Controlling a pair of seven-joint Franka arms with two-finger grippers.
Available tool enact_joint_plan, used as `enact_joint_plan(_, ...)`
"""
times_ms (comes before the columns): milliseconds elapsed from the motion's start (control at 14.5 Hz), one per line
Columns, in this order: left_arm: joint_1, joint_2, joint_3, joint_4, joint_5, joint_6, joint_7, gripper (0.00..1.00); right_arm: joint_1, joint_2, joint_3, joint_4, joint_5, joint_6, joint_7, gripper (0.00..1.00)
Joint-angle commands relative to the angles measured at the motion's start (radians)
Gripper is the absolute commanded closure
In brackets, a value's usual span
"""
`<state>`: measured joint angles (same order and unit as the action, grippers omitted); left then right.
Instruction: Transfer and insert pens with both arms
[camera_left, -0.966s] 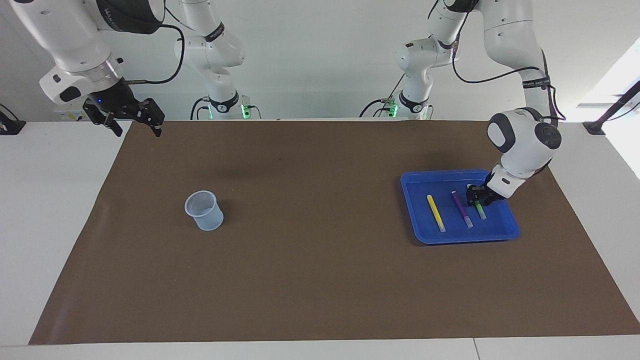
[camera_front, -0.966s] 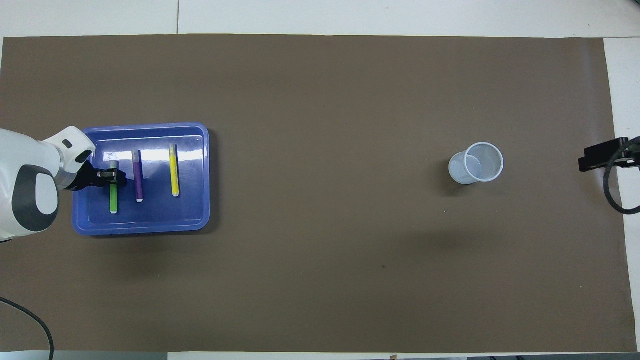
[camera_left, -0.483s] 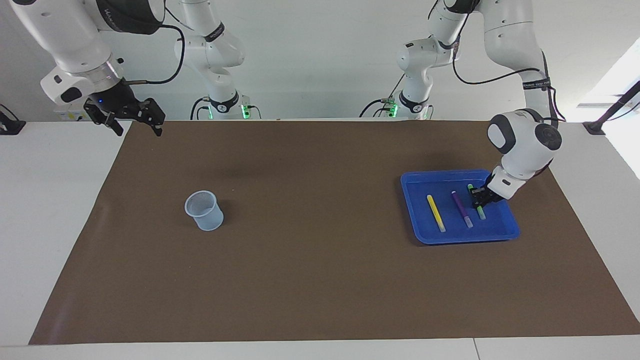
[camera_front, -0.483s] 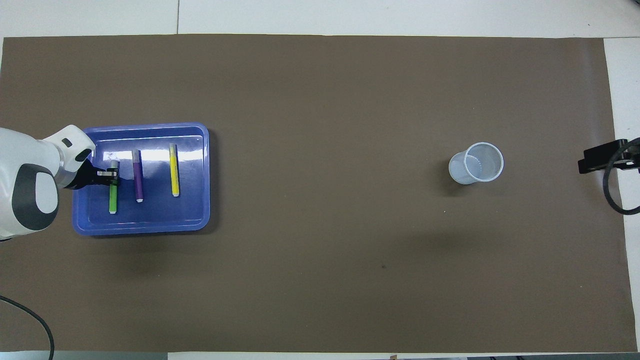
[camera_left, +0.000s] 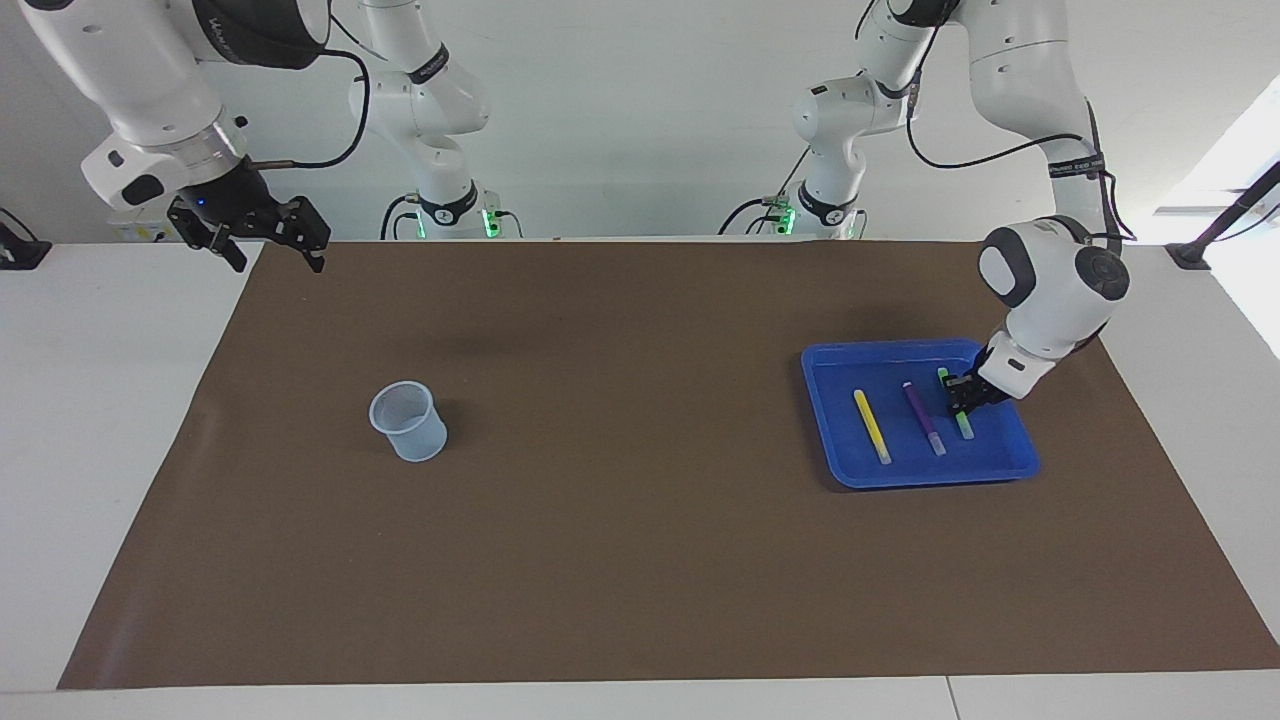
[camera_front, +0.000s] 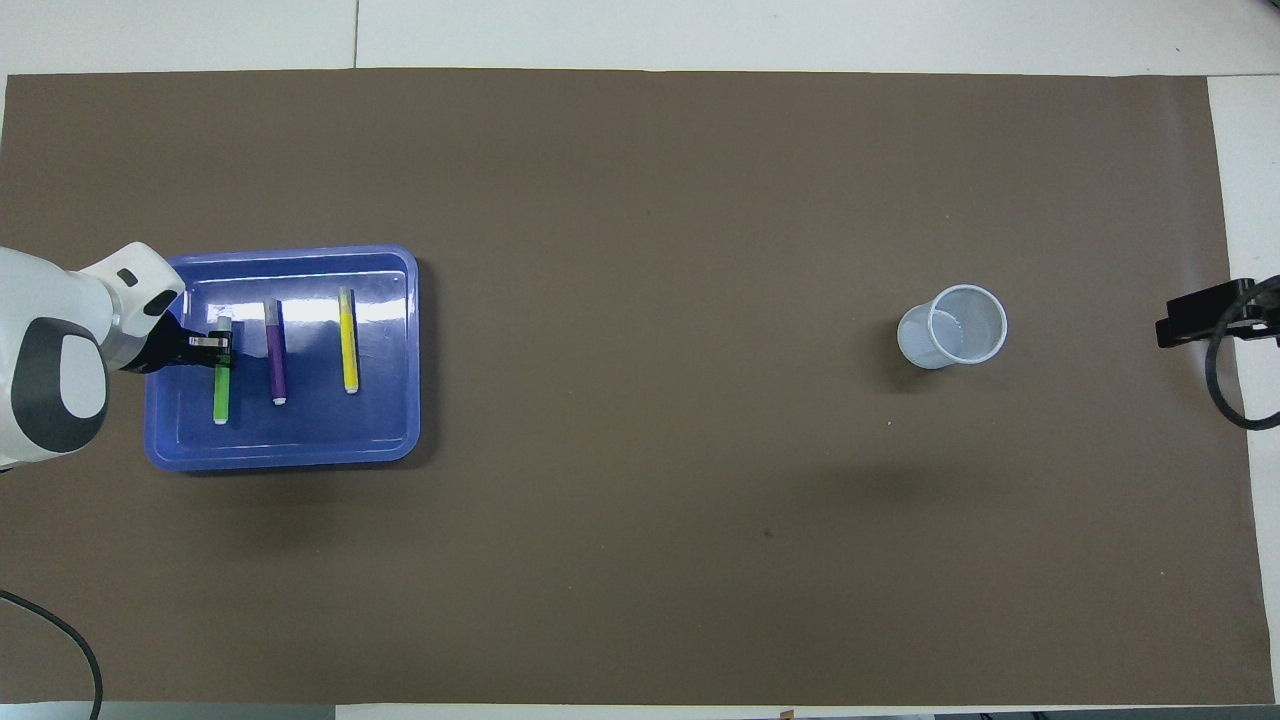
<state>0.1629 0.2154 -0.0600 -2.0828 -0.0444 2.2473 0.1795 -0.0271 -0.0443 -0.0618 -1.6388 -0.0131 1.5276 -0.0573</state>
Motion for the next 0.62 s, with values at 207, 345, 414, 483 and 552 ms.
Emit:
enact_joint_plan(207, -0.028, 0.012, -0.010, 0.236, -0.012, -0.326, -0.066, 1.00, 0.010, -0.011, 0.002, -0.010, 0.002, -0.010, -0.021, 0.00)
enact_joint_plan(345, -0.028, 0.010, -0.035, 0.324, -0.015, -0.449, -0.138, 1.00, 0.013, -0.012, 0.005, -0.013, 0.016, -0.014, -0.025, 0.00)
enact_joint_plan(414, -0.026, 0.007, -0.058, 0.355, -0.032, -0.498, -0.209, 1.00, 0.021, -0.014, 0.010, -0.015, 0.034, -0.026, -0.026, 0.00)
enact_joint_plan(483, -0.026, 0.007, -0.082, 0.387, -0.075, -0.541, -0.306, 1.00, 0.023, -0.014, 0.010, -0.015, 0.071, -0.039, -0.026, 0.00)
enact_joint_plan(552, -0.025, 0.002, -0.108, 0.423, -0.116, -0.580, -0.430, 1.00, 0.019, -0.014, 0.010, -0.015, 0.128, -0.046, -0.022, 0.00)
